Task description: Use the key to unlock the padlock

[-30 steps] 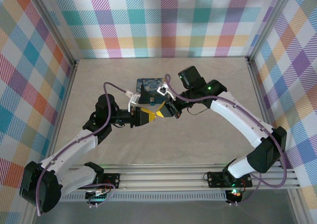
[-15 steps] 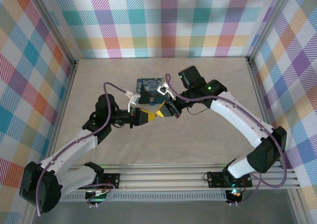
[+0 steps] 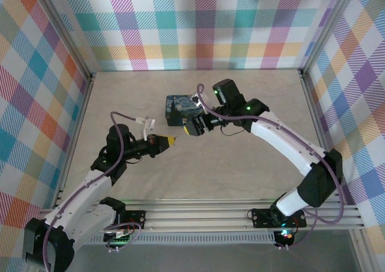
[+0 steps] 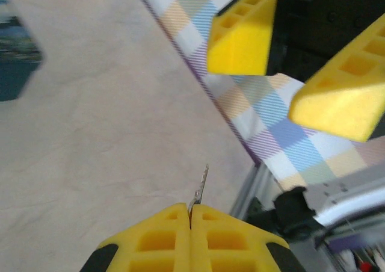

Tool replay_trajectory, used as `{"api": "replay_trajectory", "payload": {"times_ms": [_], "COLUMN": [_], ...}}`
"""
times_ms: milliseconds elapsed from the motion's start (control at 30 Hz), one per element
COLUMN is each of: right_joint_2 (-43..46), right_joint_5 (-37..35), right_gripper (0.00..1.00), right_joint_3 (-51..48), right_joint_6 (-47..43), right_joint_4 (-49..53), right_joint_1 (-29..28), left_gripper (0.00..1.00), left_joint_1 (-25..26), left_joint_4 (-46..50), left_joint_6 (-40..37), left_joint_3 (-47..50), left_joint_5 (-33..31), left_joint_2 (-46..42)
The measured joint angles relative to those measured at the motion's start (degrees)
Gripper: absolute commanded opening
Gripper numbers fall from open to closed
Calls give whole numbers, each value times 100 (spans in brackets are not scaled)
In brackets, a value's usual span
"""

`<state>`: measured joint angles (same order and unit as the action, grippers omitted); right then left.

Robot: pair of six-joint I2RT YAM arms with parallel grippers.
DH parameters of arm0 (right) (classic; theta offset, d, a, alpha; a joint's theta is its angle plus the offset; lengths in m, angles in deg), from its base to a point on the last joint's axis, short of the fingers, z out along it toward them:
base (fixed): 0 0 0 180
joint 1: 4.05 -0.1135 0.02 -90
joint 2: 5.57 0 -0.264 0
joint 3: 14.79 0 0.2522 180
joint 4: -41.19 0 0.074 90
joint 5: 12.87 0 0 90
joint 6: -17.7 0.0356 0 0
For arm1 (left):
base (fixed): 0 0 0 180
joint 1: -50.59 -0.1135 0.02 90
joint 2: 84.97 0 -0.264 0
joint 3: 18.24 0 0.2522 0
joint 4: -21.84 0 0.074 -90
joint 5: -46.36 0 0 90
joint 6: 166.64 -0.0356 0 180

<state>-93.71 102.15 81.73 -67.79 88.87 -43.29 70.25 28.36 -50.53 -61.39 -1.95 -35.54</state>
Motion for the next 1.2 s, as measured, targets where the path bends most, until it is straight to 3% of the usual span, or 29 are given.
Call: {"api": "replay_trajectory", "payload": {"times_ms": [133, 467, 600, 767, 1200], "right_joint_2": [-962, -4258, -4940, -4719, -2361], "right_joint_5": [-656, -2380, -2752, -3001, -3220], "right_gripper": [59, 56, 53, 52, 45], "right_joint_3": [776, 4295, 4817, 4162, 83], "right_joint_6": [170, 190, 103, 52, -122], "right_joint_4": [50, 874, 1191, 953, -1069], "right_joint_1": [-44, -85, -39, 4, 166], "left_gripper": [0, 0, 0, 0, 0], "left_joint_1": [-118, -125, -125, -125, -125], "left_joint_4": [299, 588, 568, 601, 459], "left_joint_6": [-2, -83, -140, -192, -264], "left_joint_3": [118, 120, 205, 302, 341], "left_joint_5": [-428, -798, -841, -881, -785], "left_joint_2": [-105, -79, -22, 101, 249]}}
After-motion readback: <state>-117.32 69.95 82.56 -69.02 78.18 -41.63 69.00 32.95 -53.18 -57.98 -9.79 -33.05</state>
